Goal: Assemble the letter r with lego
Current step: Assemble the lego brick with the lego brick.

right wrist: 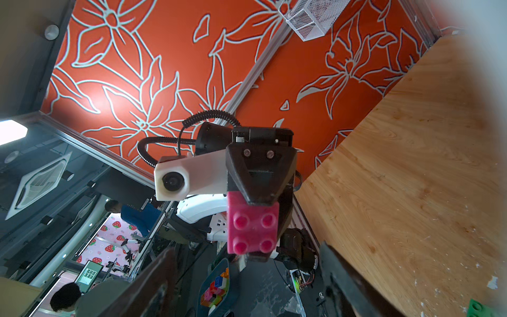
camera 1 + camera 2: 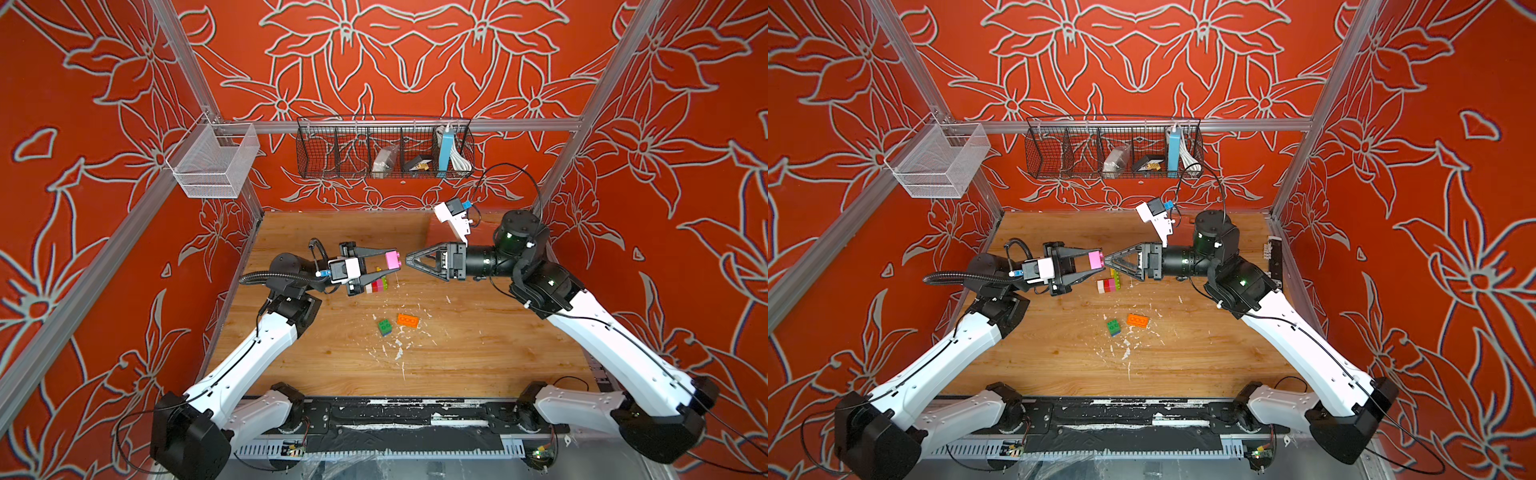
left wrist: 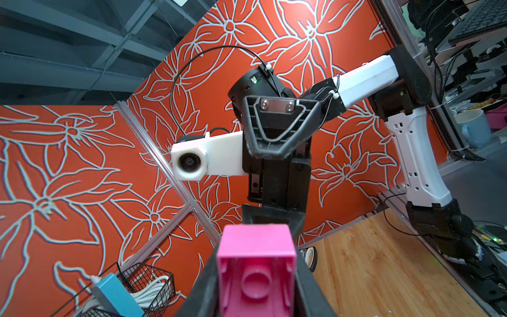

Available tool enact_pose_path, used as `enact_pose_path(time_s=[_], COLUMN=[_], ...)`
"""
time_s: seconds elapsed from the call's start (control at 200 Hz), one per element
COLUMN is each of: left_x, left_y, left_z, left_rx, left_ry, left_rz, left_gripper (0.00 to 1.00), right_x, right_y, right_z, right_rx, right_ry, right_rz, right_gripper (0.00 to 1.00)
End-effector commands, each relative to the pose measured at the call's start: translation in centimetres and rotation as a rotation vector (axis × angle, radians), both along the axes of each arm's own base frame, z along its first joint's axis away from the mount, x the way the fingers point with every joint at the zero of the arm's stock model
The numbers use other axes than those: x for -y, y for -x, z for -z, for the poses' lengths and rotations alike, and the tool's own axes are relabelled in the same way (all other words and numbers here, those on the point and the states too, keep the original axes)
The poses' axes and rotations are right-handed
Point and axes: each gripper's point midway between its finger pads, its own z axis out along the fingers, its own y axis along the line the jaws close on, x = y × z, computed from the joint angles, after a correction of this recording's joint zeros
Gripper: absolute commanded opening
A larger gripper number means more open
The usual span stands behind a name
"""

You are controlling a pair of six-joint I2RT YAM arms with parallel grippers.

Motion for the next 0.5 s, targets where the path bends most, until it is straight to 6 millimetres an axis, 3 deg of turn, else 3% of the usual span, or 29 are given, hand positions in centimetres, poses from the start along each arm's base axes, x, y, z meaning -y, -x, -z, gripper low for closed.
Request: enact_pose_path(time_s=[0.0,0.375,0.495], left_x=[-0.1,0.3,0.3], left_y=[1.1,1.4,1.5], left_z=[-1.2,-1.2,-1.0], left_rx=[0.084,0.084,0.081], left_ry=[-0.006,-0.043,-0.050], left_rz=[0.035,0.067,0.071], left_gripper=[0.00,0.00,0.00], right_x=[-0.3,-1.6,-1.8], right_y=[0.9,1.7,1.8], right_z=[-1.1,-1.3,-1.5], right_rx=[0.004,-0.005,-0.001], right_ry=[-0.046,-0.048,-0.049], right_rz=[-0.048,-0.094,-0.100], right_gripper=[0.81,0.71,0.62])
